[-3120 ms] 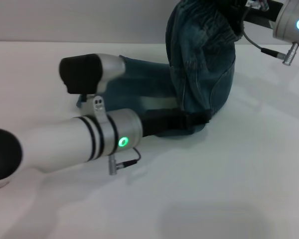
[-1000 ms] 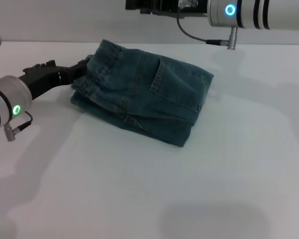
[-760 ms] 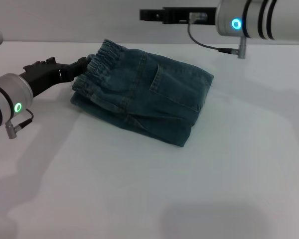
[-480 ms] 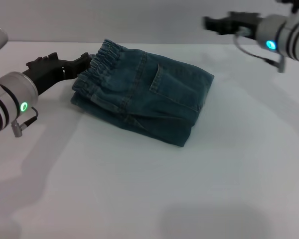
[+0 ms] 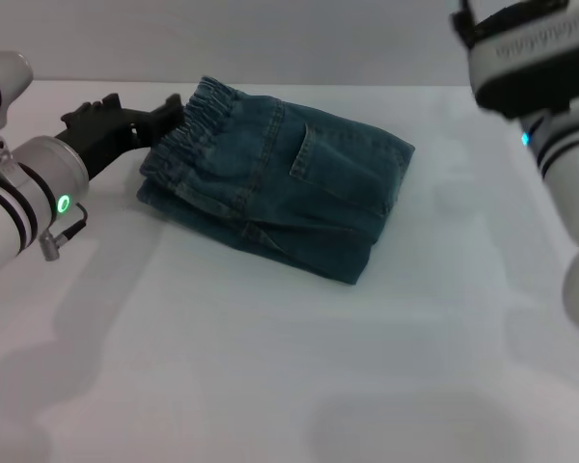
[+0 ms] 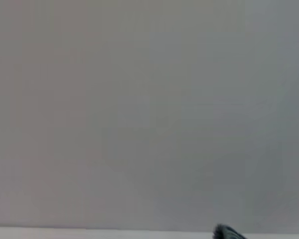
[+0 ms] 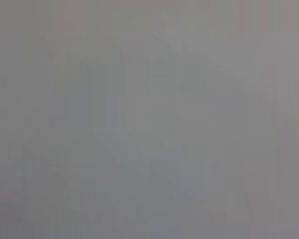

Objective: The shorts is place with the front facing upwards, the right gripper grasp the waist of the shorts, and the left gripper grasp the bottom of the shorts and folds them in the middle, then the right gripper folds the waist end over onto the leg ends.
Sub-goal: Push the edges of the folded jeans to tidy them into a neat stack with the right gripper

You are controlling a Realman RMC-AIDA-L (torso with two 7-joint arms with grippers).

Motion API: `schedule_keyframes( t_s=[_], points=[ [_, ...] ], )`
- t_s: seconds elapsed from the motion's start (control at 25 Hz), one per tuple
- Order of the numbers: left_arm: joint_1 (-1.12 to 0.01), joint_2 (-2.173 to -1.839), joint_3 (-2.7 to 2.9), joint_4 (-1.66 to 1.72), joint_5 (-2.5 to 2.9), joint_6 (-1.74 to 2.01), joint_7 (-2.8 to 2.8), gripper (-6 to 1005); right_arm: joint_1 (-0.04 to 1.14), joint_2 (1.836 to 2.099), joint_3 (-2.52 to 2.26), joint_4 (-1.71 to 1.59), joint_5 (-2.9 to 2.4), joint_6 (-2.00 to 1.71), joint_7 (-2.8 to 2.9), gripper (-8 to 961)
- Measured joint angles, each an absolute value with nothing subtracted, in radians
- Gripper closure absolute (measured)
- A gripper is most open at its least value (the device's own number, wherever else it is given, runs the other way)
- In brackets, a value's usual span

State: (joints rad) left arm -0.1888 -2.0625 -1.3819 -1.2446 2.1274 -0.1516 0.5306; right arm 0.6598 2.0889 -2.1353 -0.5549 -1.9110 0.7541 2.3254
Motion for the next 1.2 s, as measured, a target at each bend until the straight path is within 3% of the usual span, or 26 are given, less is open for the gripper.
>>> schedule_keyframes(
  t_s=[0.36,0.76,0.88,1.12,1.2],
  points=[
    [-0.195,-2.065,-1.349,-1.17,2.125,0.015,0.511,153,0.568,2.091,-2.319,-0.589,-2.044,0.802,2.605,298],
    [-0.263,-2.065,-1.296,-1.105,2.125,0.056,0.466,154,0.62,2.086,-2.418,-0.591,-2.066,0.641,2.762,545],
    [-0.298,-2.064,-1.26,-1.109,2.127,0.066,0.46,154,0.584,2.09,-2.428,-0.615,-2.063,0.626,2.774,751],
    [-0.386,-2.066,-1.218,-1.075,2.126,0.082,0.459,155,0.542,2.091,-2.5,-0.642,-2.059,0.593,2.782,956],
    [-0.412,-2.068,-1.193,-1.051,2.125,0.101,0.45,155,0.539,2.091,-2.503,-0.646,-2.059,0.587,2.782,955]
  ],
)
